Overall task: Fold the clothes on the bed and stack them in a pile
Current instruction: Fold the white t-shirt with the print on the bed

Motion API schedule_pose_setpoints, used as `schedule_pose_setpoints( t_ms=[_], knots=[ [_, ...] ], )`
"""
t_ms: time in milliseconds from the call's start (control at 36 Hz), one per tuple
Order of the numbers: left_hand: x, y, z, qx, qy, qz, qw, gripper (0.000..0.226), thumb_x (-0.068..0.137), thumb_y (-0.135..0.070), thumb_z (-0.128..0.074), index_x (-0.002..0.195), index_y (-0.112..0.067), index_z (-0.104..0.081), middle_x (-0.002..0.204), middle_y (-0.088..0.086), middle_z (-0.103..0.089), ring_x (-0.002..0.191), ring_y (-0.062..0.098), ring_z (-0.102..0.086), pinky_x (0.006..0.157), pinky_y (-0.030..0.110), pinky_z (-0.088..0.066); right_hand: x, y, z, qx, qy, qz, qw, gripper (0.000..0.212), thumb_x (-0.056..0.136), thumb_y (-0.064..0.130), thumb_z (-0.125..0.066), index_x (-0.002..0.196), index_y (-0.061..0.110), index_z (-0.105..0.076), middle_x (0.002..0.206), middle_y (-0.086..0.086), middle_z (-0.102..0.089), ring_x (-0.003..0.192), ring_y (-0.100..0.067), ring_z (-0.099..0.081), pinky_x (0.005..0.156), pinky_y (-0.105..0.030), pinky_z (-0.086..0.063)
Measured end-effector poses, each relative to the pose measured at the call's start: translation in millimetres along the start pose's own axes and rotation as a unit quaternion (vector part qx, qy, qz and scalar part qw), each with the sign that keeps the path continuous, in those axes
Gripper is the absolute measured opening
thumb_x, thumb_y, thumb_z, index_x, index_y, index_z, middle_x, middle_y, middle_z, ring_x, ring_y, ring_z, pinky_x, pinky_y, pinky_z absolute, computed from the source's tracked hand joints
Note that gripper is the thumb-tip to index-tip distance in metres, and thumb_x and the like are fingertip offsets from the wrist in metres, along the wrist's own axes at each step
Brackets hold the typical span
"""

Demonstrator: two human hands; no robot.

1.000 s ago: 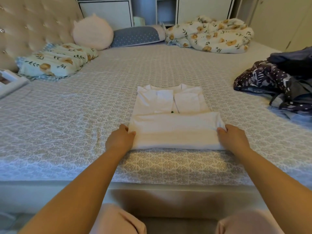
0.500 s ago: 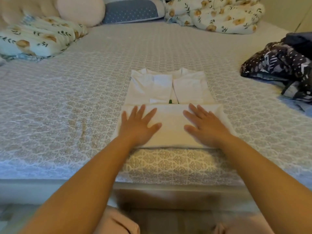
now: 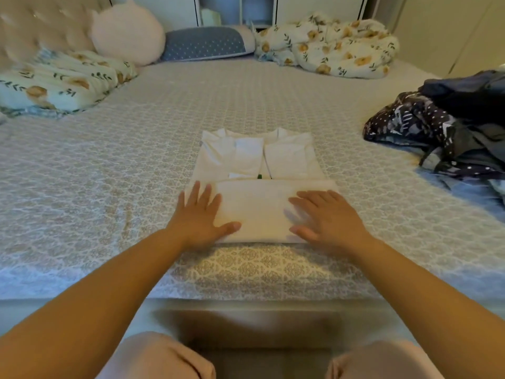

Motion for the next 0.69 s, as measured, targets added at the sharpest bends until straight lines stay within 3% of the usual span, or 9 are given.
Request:
schedule_pose_setpoints(
  t_ms=[83,139,194,333,417,500,556,611,694],
  knots=[
    [-20.6,-33.9,-9.8,-0.027,0.023,-0.125,0.992,0.101,0.069,-0.088,-0.008,0.152,-0.032,0.005,0.158,-0.003,0.020,0.145,0.020,0.018,0.117,0.044,0.005,-7.6,21.3,-13.3,-0.016,0.033,0.050,0.998,0.066,0.089,0.063,-0.040,0.145,0.028,-0.032,0.152,0.004,-0.031,0.135,-0.020,-0.033,0.099,-0.035,-0.040],
    [-28.8,-36.5,-12.0,-0.009,-0.004,-0.139,0.990,0.075,0.089,-0.071,-0.022,0.152,-0.035,0.000,0.159,-0.004,0.014,0.147,0.020,0.011,0.118,0.040,-0.002,-9.4,13.5,-17.2,-0.014,0.045,0.026,0.999,0.059,0.092,0.046,-0.048,0.145,0.024,-0.033,0.153,0.002,-0.030,0.136,-0.019,-0.031,0.098,-0.035,-0.042],
    [-34.0,-24.7,-9.7,-0.017,-0.050,-0.122,0.991,0.056,0.102,-0.040,-0.033,0.152,-0.036,-0.008,0.161,-0.003,0.004,0.148,0.020,0.000,0.118,0.037,-0.012,-12.4,-2.8,-19.5,-0.006,0.066,-0.027,0.997,0.055,0.092,0.033,-0.054,0.142,0.021,-0.036,0.149,-0.001,-0.036,0.133,-0.021,-0.037,0.096,-0.037,-0.045],
    [-42.6,26.2,-5.1,-0.072,-0.073,-0.010,0.995,0.068,0.097,-0.006,-0.045,0.148,-0.042,-0.021,0.160,-0.010,-0.010,0.146,0.016,-0.017,0.111,0.036,-0.033,-24.5,-46.2,-13.4,0.031,0.098,-0.146,0.984,0.051,0.090,0.022,-0.057,0.138,0.023,-0.044,0.142,-0.001,-0.046,0.122,-0.023,-0.049,0.093,-0.034,-0.044],
    [-41.1,31.1,10.1,-0.066,-0.050,0.011,0.996,0.064,0.095,-0.007,-0.048,0.146,-0.040,-0.030,0.158,-0.005,-0.022,0.141,0.020,-0.029,0.109,0.035,-0.034,-25.5,-56.6,-0.3,0.050,0.101,-0.189,0.975,0.039,0.090,0.022,-0.056,0.129,0.025,-0.055,0.126,-0.005,-0.059,0.104,-0.025,-0.059,0.081,-0.032,-0.047],
    [-40.2,23.0,37.0,-0.049,-0.037,0.003,0.998,0.050,0.099,-0.009,-0.040,0.141,-0.036,-0.042,0.142,0.005,-0.049,0.119,0.028,-0.052,0.094,0.037,-0.045,-20.1,-57.9,14.0,0.041,0.103,-0.204,0.973,0.030,0.090,0.014,-0.051,0.118,0.022,-0.060,0.106,-0.004,-0.064,0.082,-0.021,-0.058,0.063,-0.027,-0.043],
    [-43.0,18.0,54.7,-0.024,-0.009,-0.010,1.000,0.042,0.100,-0.008,-0.038,0.133,-0.032,-0.051,0.119,0.007,-0.062,0.095,0.027,-0.058,0.077,0.035,-0.046,-19.8,-57.7,19.8,0.032,0.148,-0.212,0.965,0.016,0.094,0.012,-0.047,0.096,0.020,-0.061,0.081,0.001,-0.056,0.064,-0.015,-0.047,0.053,-0.024,-0.035],
    [-49.7,13.3,66.2,0.000,0.053,-0.031,0.998,0.026,0.100,-0.011,-0.041,0.117,-0.018,-0.059,0.095,0.008,-0.059,0.079,0.024,-0.049,0.069,0.030,-0.037,-23.9,-57.0,22.4,0.035,0.222,-0.212,0.951,0.026,0.095,0.009,-0.044,0.070,0.018,-0.048,0.067,0.000,-0.042,0.055,-0.014,-0.035,0.049,-0.024,-0.028],
    [-64.8,11.3,73.1,-0.029,0.179,-0.043,0.982,0.024,0.096,-0.019,-0.052,0.118,-0.016,-0.062,0.106,0.007,-0.060,0.093,0.024,-0.053,0.076,0.030,-0.040,-38.8,-60.4,29.7,0.069,0.322,-0.212,0.920,0.028,0.091,0.007,-0.051,0.066,0.012,-0.042,0.064,-0.004,-0.038,0.052,-0.015,-0.034,0.049,-0.023,-0.031]
  ],
)
Point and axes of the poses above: each hand's wrist, its own x-axis towards the middle knuckle, its own z-axis out of the back of the hand, y = z × x, the point moved 8 cm from there along x, towards the middle knuckle
